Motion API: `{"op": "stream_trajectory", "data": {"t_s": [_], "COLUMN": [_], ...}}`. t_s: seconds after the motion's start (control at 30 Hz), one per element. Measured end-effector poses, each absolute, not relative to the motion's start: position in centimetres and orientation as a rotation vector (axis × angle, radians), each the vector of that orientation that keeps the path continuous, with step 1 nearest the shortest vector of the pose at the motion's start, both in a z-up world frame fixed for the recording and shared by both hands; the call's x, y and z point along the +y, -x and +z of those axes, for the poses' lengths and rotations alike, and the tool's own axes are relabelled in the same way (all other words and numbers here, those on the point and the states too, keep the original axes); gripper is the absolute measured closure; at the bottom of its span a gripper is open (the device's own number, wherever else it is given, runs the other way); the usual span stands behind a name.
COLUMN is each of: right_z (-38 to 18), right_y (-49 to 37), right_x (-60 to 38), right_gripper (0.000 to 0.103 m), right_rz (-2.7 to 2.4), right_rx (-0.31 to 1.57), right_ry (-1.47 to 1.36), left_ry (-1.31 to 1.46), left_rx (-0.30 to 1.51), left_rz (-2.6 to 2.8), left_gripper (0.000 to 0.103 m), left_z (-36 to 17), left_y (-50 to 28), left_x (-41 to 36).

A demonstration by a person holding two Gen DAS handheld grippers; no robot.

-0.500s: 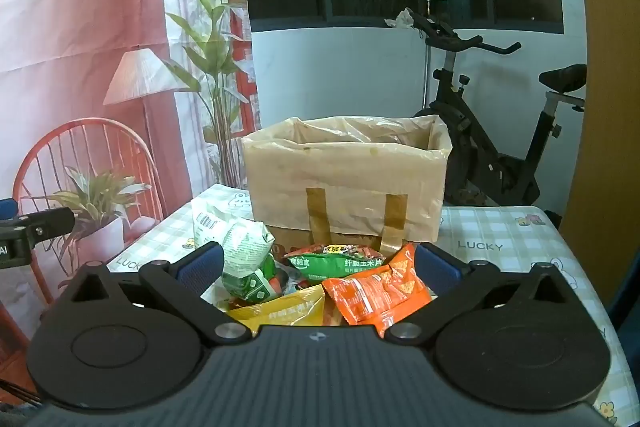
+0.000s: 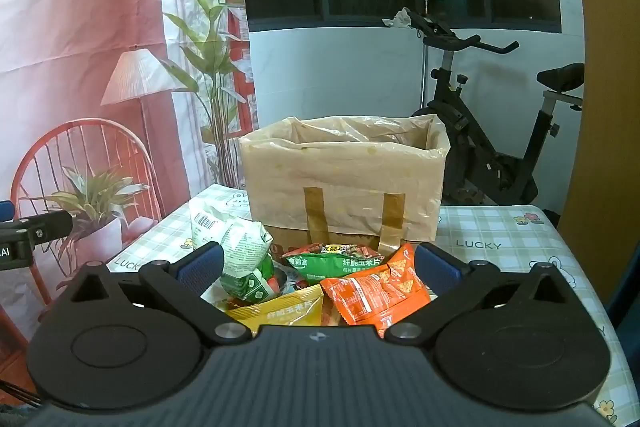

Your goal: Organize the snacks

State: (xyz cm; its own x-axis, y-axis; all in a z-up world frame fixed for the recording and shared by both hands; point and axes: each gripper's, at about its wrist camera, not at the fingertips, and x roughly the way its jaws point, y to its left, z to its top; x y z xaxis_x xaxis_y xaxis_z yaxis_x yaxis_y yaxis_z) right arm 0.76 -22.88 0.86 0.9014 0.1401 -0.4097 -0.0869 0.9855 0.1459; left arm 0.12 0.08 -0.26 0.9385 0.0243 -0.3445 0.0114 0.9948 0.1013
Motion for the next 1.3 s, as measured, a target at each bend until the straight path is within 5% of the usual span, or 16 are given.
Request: {"op": "stream_trajectory", "data": {"t_s": [1.3], "right_z": [0.99], "right_y": [-0.90], "right_x": [-23.18], "right_gripper": [0.000], "right_rz": [0.117], "right_rx": [0.437], "right_ry": [-0.129], "left_ry": [-0.086], "left_rx": [0.357], "left_rz": [0.007], "left_gripper": [0.000], "left_z": [-0.22], "left_y": [-0.14], "left_x": [0.09]}}
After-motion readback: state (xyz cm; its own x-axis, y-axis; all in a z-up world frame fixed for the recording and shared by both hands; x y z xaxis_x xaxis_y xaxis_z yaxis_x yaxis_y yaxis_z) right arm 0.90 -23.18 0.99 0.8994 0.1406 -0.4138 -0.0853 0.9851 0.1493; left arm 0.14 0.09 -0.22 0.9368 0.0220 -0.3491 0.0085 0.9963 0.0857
